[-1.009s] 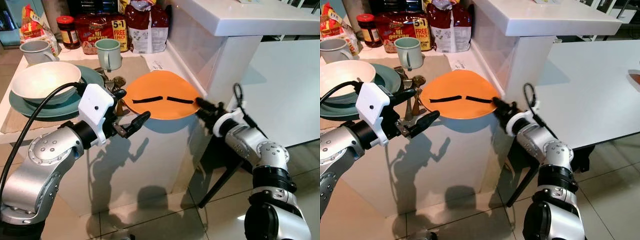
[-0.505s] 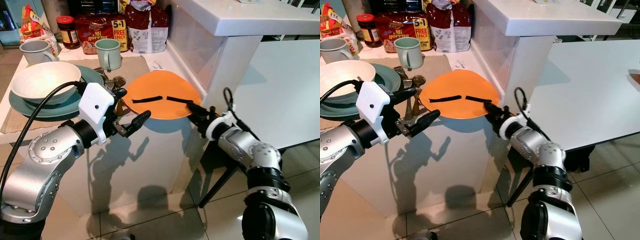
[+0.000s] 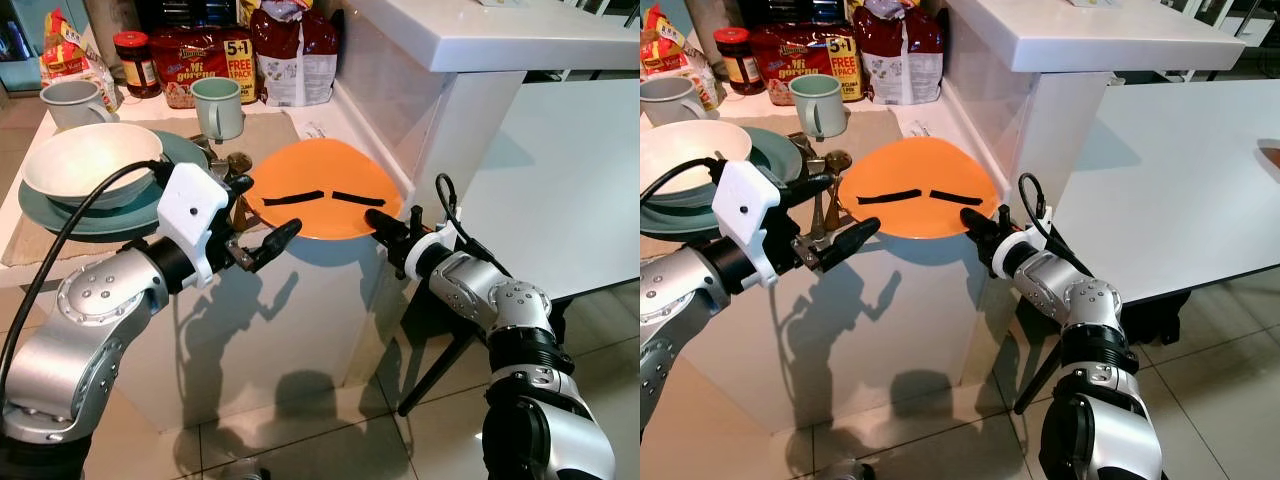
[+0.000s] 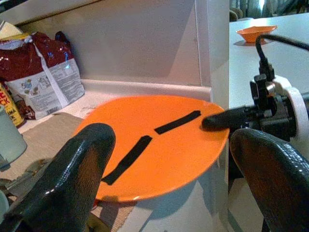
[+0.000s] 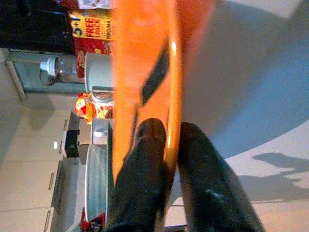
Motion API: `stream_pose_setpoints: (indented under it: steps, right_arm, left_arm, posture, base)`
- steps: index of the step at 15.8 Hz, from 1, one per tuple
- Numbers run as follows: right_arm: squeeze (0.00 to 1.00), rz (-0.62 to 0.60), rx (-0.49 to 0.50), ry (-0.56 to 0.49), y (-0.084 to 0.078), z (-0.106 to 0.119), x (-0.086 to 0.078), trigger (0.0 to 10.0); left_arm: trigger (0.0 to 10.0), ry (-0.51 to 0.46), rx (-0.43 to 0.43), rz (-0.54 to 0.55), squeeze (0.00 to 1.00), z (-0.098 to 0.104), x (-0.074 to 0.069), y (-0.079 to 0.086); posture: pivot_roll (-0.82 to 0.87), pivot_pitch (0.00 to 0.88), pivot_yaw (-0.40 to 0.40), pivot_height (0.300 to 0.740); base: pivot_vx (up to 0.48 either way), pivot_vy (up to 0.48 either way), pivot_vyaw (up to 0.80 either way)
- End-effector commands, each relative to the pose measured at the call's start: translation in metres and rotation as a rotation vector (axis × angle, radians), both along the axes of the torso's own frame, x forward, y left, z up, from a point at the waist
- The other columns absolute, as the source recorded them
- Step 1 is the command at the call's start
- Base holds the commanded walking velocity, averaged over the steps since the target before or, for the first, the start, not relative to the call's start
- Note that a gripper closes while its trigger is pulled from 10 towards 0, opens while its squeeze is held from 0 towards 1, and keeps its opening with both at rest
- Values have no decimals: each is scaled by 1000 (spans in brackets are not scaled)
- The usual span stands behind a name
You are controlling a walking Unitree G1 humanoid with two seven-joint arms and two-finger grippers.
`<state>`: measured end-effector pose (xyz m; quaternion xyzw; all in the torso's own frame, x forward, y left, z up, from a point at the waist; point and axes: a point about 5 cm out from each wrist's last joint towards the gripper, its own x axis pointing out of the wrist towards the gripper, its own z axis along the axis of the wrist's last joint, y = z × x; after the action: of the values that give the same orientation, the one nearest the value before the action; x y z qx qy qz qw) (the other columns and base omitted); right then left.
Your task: Setting the table
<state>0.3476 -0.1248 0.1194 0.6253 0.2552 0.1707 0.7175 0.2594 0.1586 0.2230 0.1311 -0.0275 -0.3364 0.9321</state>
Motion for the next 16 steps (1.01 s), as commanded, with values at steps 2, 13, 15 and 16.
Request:
stream_pose_setpoints:
  steps: [2, 13, 15, 16]
  right_arm:
    - [0, -8, 17, -39, -4, 10, 5, 0]
    - [0, 113, -82, -326, -44, 36, -51, 0]
    - [0, 238, -373, -481, -56, 50, -84, 0]
    - [0, 272, -457, -531, -57, 52, -90, 0]
  left_arm:
    - [10000, 3, 7, -17, 0, 0, 1, -3]
    - [10000, -176, -148, 183, 0, 36, 4, 33]
    - [10000, -185, -96, 272, 0, 36, 1, 65]
    - [10000, -176, -62, 278, 0, 31, 0, 67]
  posture:
    - [81, 21, -44, 740]
    - [71, 15, -45, 740]
    - [62, 11, -41, 740]
    - [60, 9, -39, 740]
  base:
    - [0, 0, 0]
    - [0, 0, 0]
    - [0, 0, 0]
    - [0, 0, 0]
